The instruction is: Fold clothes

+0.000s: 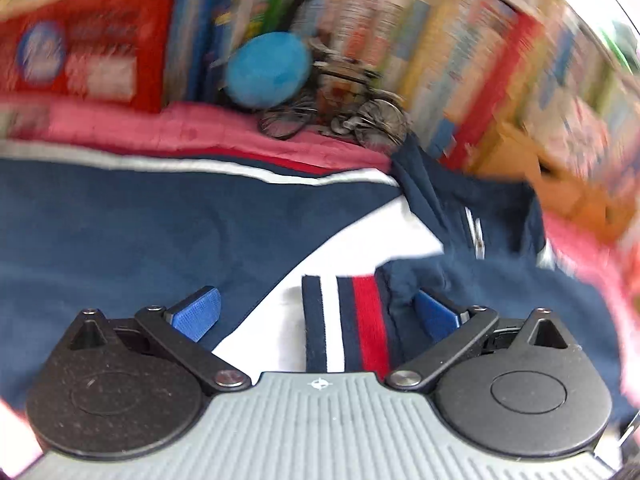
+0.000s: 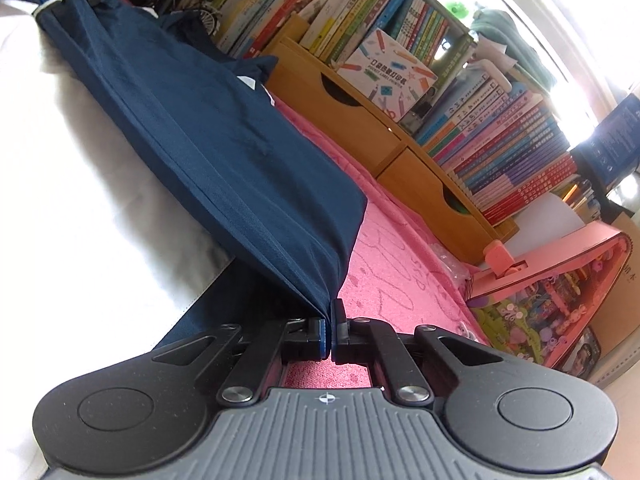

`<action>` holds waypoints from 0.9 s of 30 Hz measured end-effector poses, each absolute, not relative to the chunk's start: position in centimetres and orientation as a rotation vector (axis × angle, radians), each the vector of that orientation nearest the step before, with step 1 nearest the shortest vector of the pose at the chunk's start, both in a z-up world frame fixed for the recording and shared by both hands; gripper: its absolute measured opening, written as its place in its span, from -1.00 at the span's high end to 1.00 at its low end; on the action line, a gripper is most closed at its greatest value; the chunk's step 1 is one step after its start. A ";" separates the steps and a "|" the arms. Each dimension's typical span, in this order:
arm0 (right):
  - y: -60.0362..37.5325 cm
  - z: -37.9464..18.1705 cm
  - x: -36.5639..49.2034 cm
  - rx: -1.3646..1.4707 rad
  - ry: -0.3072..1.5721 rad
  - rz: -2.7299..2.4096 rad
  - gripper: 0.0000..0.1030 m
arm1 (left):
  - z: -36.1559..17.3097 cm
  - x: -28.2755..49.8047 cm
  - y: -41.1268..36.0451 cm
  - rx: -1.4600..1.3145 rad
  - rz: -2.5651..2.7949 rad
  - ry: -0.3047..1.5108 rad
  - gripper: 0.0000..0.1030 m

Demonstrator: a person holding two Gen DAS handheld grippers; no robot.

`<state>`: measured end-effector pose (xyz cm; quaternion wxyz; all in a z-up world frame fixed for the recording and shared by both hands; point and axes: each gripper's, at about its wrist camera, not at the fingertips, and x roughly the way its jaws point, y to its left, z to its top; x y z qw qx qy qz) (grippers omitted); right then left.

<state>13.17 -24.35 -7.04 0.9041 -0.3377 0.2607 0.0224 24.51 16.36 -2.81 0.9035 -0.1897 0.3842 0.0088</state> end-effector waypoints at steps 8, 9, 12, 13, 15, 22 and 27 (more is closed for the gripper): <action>-25.3 -6.5 13.3 -0.629 0.553 0.070 0.87 | 0.9 22.7 14.9 -0.345 0.200 0.663 -0.91; -25.3 -6.5 13.3 -0.628 0.553 0.070 0.87 | 1.7 22.4 13.7 -0.282 0.178 0.632 -0.91; -25.3 -6.5 13.3 -0.622 0.553 0.072 0.87 | 3.8 22.6 7.9 -0.141 -0.030 0.606 -0.91; -25.3 -6.5 13.3 -0.620 0.553 0.073 0.87 | 4.3 22.7 5.6 -0.099 -0.106 0.606 -0.91; -25.5 -6.5 13.3 -0.615 0.554 0.075 0.87 | 4.7 22.9 0.8 -0.024 -0.266 0.613 -0.91; -26.0 -6.3 13.5 -0.579 0.560 0.088 0.87 | 1.8 24.8 -15.1 0.296 -0.582 0.650 -0.66; -26.5 -6.1 13.6 -0.539 0.568 0.102 0.87 | -0.9 27.7 -20.7 0.368 -0.589 0.707 -0.64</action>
